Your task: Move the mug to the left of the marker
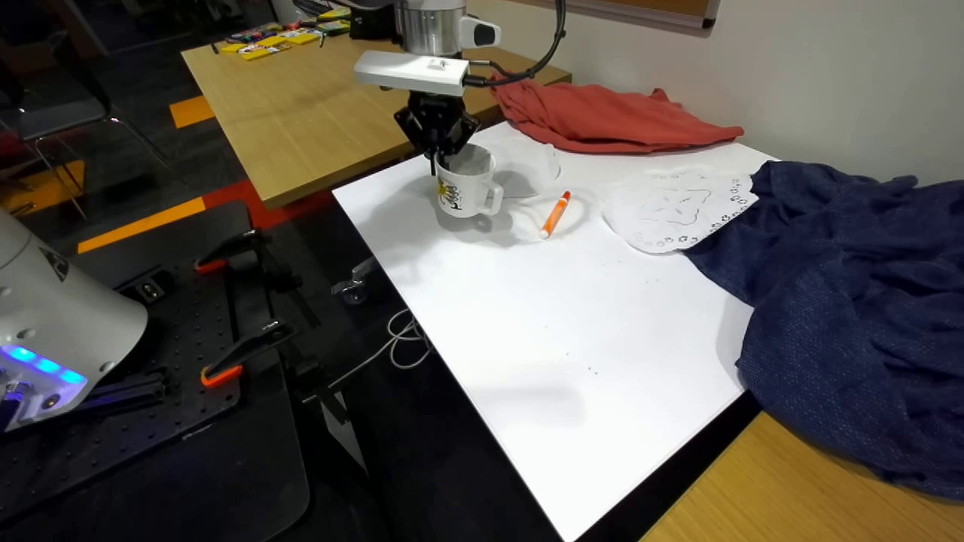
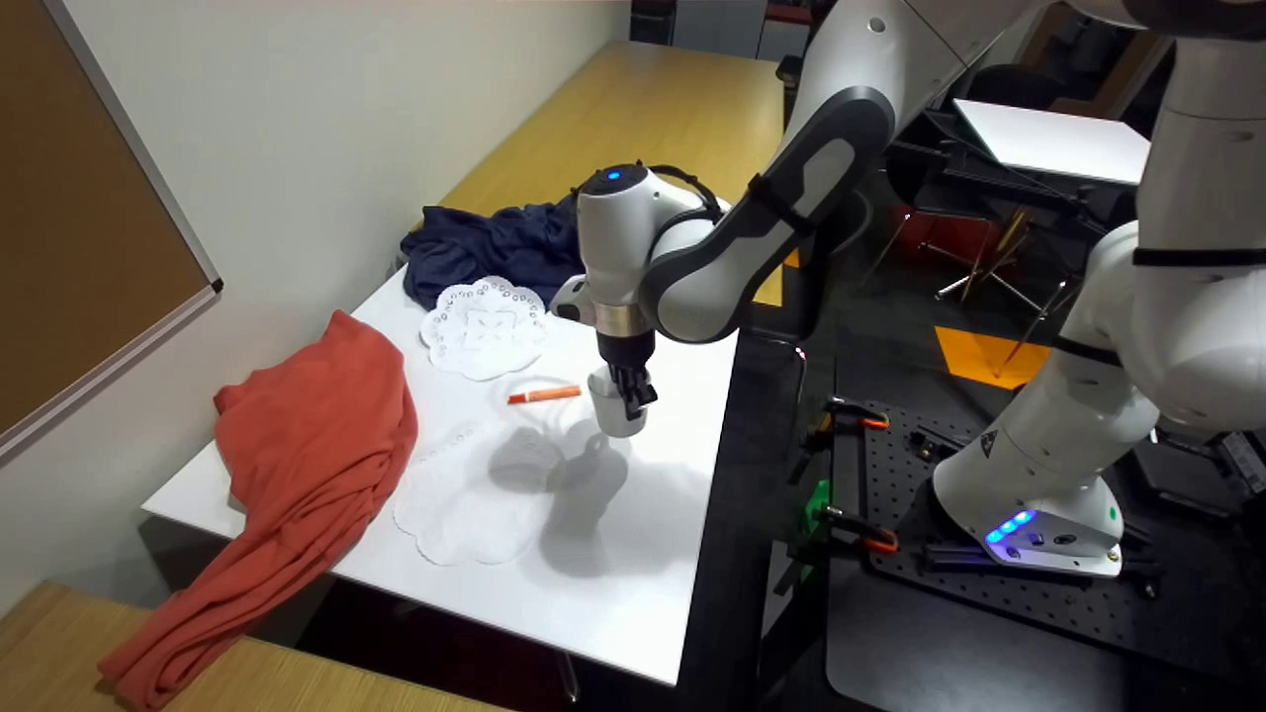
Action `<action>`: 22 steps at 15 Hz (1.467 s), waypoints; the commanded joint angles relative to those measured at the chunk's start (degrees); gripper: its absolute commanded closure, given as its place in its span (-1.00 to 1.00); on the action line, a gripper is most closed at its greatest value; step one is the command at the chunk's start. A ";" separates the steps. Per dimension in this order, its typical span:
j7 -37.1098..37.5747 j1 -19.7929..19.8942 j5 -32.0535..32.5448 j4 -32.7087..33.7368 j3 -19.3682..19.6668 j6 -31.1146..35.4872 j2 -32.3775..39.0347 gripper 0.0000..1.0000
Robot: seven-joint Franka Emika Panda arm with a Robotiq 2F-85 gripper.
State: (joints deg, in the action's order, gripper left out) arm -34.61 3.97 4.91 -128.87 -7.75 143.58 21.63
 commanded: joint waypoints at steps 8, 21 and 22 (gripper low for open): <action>-1.95 -3.46 7.48 3.70 0.38 5.32 5.71 0.94; -0.20 -4.45 12.37 9.42 2.52 5.19 12.29 0.60; -0.03 -4.52 12.50 9.19 2.64 5.39 12.11 0.26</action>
State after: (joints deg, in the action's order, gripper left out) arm -36.67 0.72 15.53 -120.31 -6.45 148.50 33.77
